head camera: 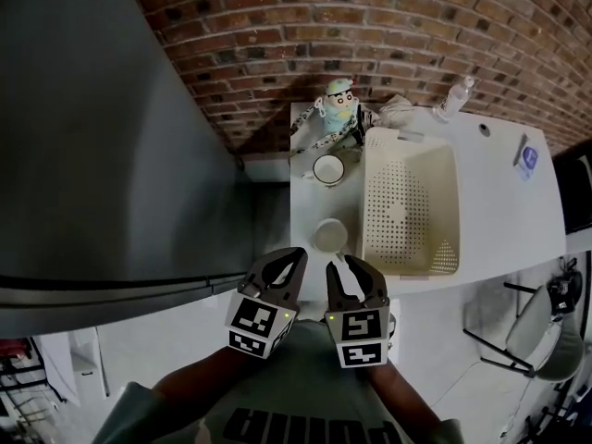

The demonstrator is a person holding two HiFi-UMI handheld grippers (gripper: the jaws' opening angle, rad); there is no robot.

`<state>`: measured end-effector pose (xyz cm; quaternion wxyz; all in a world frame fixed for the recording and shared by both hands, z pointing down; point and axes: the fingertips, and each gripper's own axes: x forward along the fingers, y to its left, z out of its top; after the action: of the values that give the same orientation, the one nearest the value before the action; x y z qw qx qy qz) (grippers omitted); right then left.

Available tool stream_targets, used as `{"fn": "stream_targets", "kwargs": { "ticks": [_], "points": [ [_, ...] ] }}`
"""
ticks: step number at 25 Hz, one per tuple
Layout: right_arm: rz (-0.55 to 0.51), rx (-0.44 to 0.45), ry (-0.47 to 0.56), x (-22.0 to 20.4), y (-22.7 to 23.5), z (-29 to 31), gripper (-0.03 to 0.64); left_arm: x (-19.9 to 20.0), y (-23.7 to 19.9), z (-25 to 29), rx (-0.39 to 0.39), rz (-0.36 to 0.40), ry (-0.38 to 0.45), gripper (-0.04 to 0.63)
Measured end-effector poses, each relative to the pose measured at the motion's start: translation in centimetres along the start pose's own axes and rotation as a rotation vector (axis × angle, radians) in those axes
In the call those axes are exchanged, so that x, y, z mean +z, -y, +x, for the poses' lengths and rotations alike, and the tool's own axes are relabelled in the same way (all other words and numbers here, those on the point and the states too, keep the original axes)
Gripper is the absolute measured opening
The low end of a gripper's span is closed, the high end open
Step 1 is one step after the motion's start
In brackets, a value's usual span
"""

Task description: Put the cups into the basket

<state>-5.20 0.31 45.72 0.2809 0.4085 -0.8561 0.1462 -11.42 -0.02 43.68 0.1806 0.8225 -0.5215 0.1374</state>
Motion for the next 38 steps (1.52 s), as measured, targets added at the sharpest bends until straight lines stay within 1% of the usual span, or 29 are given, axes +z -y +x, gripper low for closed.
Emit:
{"fn": "stream_targets", "kwargs": {
  "ticks": [1, 4, 9, 12, 18, 24, 33, 38],
  "points": [
    [0.012, -0.011, -0.008, -0.1, -0.2, 0.4, 0.133, -0.2, -0.3, 0.0, -0.012, 0.000, -0.007, 0.006],
    [0.037, -0.045, -0.028, -0.6, -0.7, 1.6, 0.185, -0.8, -1.2, 0.2, -0.045, 0.006, -0.025, 0.006],
    [0.075, -0.110, -0.061, -2.2, -0.8, 3.7, 0.254, -1.4, -2.4, 0.7, -0.087, 0.021, -0.037, 0.006],
    [0.101, -0.152, -0.072, -3.0, -0.5, 4.6, 0.284, -1.8, -2.8, 1.0, -0.110, 0.027, -0.046, 0.006],
    [0.147, -0.214, -0.069, -4.4, -0.1, 6.5, 0.324, -2.6, -3.8, 1.9, -0.127, 0.038, -0.060, 0.006],
    [0.158, -0.271, -0.067, -6.1, 0.5, 8.3, 0.357, -3.4, -4.2, 2.7, -0.135, 0.065, -0.079, 0.006],
    [0.192, -0.303, -0.026, -6.7, 1.4, 10.1, 0.387, -4.4, -5.1, 3.5, -0.120, 0.095, -0.105, 0.006],
    [0.197, -0.302, -0.021, -6.8, 2.2, 11.4, 0.400, -5.0, -5.2, 4.0, -0.114, 0.092, -0.115, 0.006]
  ]
}}
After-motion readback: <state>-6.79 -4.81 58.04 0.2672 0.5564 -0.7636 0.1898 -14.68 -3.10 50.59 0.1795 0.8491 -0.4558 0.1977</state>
